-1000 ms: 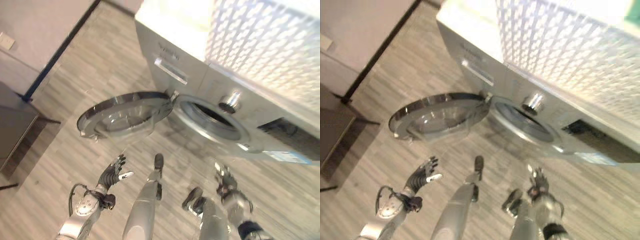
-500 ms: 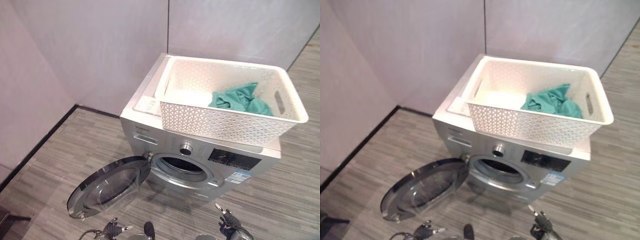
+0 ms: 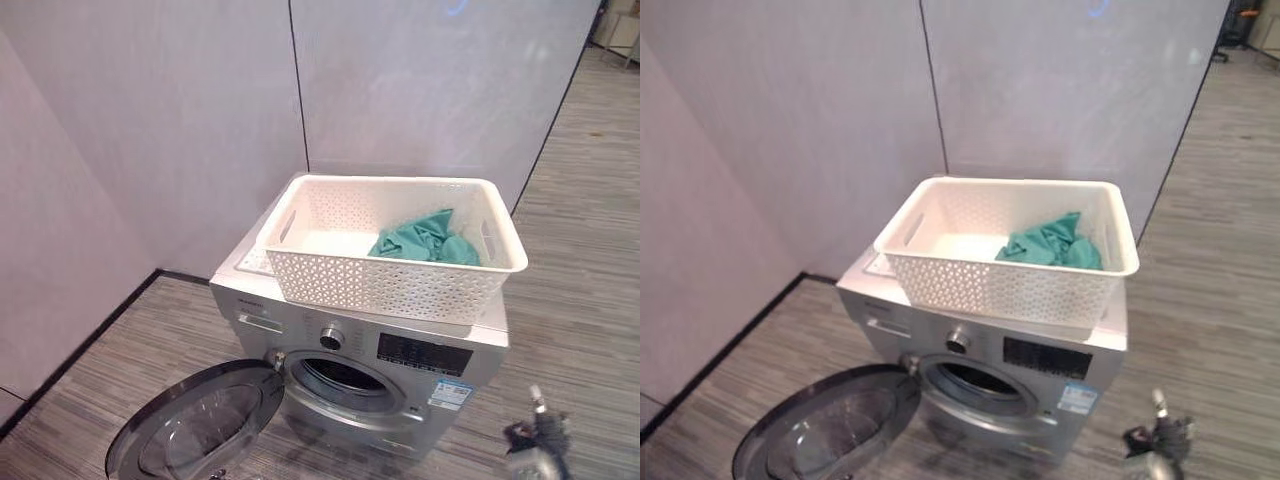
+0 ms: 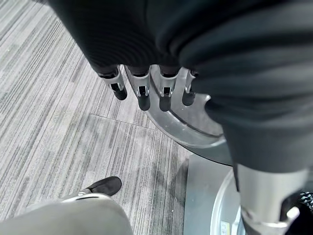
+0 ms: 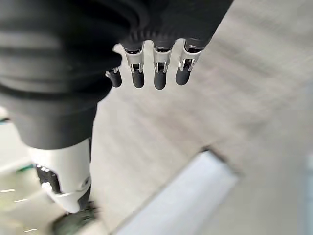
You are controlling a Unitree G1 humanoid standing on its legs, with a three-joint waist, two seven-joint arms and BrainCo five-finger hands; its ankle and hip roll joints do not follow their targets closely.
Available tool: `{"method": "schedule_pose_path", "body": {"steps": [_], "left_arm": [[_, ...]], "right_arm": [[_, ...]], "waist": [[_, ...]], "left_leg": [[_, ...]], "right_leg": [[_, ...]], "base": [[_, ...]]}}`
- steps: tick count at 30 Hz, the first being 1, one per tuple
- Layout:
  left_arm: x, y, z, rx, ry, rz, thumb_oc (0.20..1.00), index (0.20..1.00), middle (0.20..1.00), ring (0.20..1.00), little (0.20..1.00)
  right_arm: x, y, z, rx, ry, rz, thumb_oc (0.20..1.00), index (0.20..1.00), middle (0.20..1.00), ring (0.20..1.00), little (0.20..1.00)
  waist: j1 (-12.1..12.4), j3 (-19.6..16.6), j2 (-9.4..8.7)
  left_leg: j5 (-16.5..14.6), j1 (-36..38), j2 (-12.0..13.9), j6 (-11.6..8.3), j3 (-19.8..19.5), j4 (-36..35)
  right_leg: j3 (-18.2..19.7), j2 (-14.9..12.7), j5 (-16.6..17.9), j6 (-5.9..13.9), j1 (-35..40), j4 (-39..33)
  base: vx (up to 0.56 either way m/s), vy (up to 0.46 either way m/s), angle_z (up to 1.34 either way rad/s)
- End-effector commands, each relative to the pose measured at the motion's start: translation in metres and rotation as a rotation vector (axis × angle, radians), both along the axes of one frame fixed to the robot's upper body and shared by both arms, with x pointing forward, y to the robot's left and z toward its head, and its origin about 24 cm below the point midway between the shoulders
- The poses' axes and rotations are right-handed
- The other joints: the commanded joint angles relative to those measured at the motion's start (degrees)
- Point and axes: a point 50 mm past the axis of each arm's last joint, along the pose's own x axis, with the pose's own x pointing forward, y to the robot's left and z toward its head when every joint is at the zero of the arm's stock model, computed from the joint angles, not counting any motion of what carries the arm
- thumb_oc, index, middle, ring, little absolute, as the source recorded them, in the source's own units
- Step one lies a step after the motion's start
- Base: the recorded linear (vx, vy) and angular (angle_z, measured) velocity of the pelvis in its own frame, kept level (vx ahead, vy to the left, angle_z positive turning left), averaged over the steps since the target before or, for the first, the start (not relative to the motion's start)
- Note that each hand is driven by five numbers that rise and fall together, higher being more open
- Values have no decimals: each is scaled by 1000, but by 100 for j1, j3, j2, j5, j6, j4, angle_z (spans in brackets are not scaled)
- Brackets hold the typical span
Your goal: Grab the laundry basket,head to the washer,open it,put in the laundry and shut it.
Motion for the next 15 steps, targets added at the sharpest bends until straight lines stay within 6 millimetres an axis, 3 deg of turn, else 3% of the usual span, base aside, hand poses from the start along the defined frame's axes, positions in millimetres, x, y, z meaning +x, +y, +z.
{"method": "schedule_pose_path", "body": {"steps": [1, 2, 3, 4, 5, 6, 7, 8, 12, 14, 15], "left_arm": [[3, -1, 0, 28, 8, -18, 1000, 1000, 1000, 1000, 1000], [1, -1, -1, 28, 15, -9, 1000, 1000, 1000, 1000, 1000], [1, -1, -1, 28, 15, -9, 1000, 1000, 1000, 1000, 1000], [-1, 3, -1, 42, 27, 0, 1000, 1000, 1000, 1000, 1000], [0, 2, -1, 41, 26, 0, 1000, 1000, 1000, 1000, 1000], [-1, 4, 0, 45, 30, 1, 1000, 1000, 1000, 1000, 1000], [2, 6, 0, 56, 32, -24, 1000, 1000, 1000, 1000, 1000], [3, 8, 1, 63, 32, -38, 1000, 1000, 1000, 1000, 1000], [8, 14, 3, 55, 23, -82, 1000, 1000, 1000, 1000, 1000], [7, 15, 3, 53, 25, -91, 1000, 1000, 1000, 1000, 1000], [5, 19, 3, 40, 37, -107, 1000, 1000, 1000, 1000, 1000]], "right_arm": [[18, -11, 50, -210, -174, -101, 1000, 1000, 1000, 1000, 1000], [29, -15, 85, -334, -282, -102, 1000, 1000, 1000, 1000, 1000], [29, -15, 85, -334, -281, -102, 1000, 1000, 1000, 1000, 1000], [38, -16, 125, -477, -383, -75, 1000, 1000, 1000, 1000, 1000], [39, -15, 126, -480, -380, -76, 1000, 1000, 1000, 1000, 1000], [42, -15, 146, -553, -429, -61, 1000, 1000, 1000, 1000, 1000], [49, -13, 188, -742, -480, 1, 1000, 1000, 1000, 1000, 1000], [50, -13, 203, -822, -485, 17, 1000, 1000, 1000, 1000, 1000], [62, -20, 264, -1223, -320, 215, 1000, 1000, 1000, 1000, 1000], [64, -19, 274, -1293, -280, 264, 1000, 1000, 1000, 1000, 1000], [80, -16, 293, -1439, -159, 425, 1000, 1000, 1000, 1000, 1000]], "waist": [[36, -78, -159], [62, -125, -159], [63, -129, -163], [124, -176, -198], [124, -174, -189], [157, -198, -219], [216, -205, -262], [252, -225, -304], [347, -227, -421], [362, -235, -446], [444, -218, -530]], "left_leg": [[-688, 80, -660, 506, 183, 203], [-648, 95, -623, 485, 216, 127], [-641, 92, -626, 486, 218, 122], [-591, 78, -598, 468, 209, 68], [-583, 81, -595, 465, 207, 52], [-565, 78, -582, 454, 192, 34], [-532, 52, -533, 413, 140, 27], [-511, 27, -519, 398, 131, 18], [-448, -46, -414, 319, 48, 18], [-436, -65, -402, 310, 39, 18], [-440, -56, -348, 277, 21, 34]], "right_leg": [[-62, -397, 717, 476, -176, 257], [-95, -371, 661, 467, -151, 190], [-92, -373, 667, 467, -156, 186], [-134, -351, 604, 450, -146, 147], [-137, -347, 601, 448, -150, 147], [-149, -330, 567, 440, -138, 126], [-205, -291, 453, 394, -96, 100], [-238, -283, 411, 380, -87, 81], [-358, -199, 214, 302, -44, 69], [-373, -188, 190, 290, -46, 58], [-404, -129, 90, 260, 1, 52]], "base": [[2, -47, -9], [-2, -29, -12], [-18, -65, -10], [-12, -38, -9], [-14, -55, -6], [-13, -73, -5], [-25, -87, -1], [-14, -91, 0], [-32, -63, 14], [-25, -45, 12], [-15, -61, 12]]}}
